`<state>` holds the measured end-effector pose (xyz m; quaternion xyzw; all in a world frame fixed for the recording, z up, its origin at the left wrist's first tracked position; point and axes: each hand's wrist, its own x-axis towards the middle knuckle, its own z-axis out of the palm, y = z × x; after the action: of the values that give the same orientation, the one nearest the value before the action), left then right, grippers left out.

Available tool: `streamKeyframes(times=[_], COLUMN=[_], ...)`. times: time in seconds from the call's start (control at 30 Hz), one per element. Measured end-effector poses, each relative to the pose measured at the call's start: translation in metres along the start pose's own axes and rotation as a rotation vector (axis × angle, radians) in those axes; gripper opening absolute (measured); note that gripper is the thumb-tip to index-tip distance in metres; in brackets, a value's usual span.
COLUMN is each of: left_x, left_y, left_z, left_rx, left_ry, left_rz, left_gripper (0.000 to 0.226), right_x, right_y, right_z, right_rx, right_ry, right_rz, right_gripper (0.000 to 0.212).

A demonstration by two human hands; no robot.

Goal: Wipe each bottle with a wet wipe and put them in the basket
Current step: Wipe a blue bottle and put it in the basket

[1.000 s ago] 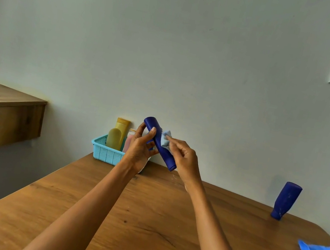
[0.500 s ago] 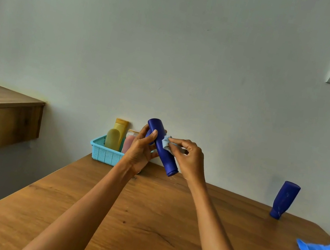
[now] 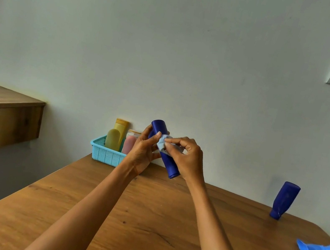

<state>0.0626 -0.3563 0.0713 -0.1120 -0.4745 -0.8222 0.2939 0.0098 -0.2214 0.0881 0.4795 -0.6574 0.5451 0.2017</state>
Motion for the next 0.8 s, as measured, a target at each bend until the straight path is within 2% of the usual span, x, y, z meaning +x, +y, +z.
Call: streamKeyframes(times=[0.07,0.13,0.27,0.4,0.5,0.6,0.7,0.8], left_x=[0.000,0.000,-0.002,-0.001,-0.001,-0.001,0.000,0.003], left_y=[0.001,0.001,-0.001,-0.003,-0.002,-0.001,-0.003,-0.006], left_z=[-0.003,-0.005,-0.004,0.001,-0.001,-0.005,-0.004,-0.002], left_rx=[-0.003,0.019,0.034,0.057,0.050,0.046,0.049,0.089], left_ry=[0.019,0.021,-0.008,-0.060,-0.041,-0.007,-0.024,-0.073], left_rz=[0.005,0.009,-0.012,-0.041,-0.024,-0.011,-0.019,-0.052], left_gripper=[0.060,0.062,0.059,0.054,0.056,0.059,0.061,0.060], right_x=[0.000,-0.002,-0.002,-0.001,0.002,0.004,0.003,0.002], right_y=[0.001,0.005,0.012,0.009,0.002,0.003,0.009,0.009], right_z=[0.002,0.003,0.002,0.004,0.002,-0.003,-0.007,-0.007], right_rx=[-0.028,-0.047,-0.046,-0.078,-0.022,-0.048,-0.100,-0.083], right_ry=[-0.073,-0.070,0.060,0.192,0.075,-0.066,0.014,0.099], right_rz=[0.030,0.073,0.158,0.130,0.112,0.217,0.327,0.290], right_gripper=[0.004,0.006,0.008,0.014,0.011,0.008,0.011,0.014])
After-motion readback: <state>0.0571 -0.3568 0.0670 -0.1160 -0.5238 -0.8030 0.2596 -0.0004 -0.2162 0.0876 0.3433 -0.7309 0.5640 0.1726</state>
